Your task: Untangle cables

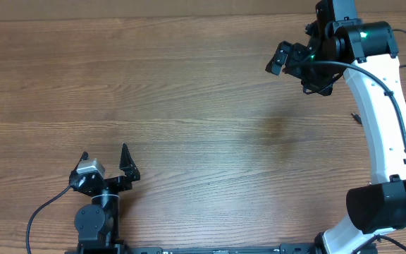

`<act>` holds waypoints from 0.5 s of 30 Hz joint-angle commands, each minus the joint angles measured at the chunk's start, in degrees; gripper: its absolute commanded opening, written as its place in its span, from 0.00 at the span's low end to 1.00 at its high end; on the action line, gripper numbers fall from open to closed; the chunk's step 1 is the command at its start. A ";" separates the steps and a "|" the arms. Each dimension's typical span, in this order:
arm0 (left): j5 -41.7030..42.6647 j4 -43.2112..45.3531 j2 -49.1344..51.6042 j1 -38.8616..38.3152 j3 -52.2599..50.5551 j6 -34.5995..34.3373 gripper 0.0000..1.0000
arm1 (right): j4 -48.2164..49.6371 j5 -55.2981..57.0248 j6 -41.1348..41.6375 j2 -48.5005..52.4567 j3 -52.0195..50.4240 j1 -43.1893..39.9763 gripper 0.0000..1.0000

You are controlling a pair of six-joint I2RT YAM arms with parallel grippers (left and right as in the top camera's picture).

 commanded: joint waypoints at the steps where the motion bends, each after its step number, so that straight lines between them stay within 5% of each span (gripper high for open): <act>1: 0.48 -0.13 -0.59 0.35 -0.22 2.54 1.00 | 0.26 0.37 0.04 -0.52 0.26 -0.13 1.00; 4: 0.09 -0.07 -0.59 0.33 -0.22 12.52 1.00 | 0.26 0.37 0.04 -0.52 0.26 -0.13 1.00; 15: 0.07 -0.04 -0.59 0.24 -0.22 12.70 1.00 | 0.26 0.37 0.04 -0.52 0.26 -0.13 1.00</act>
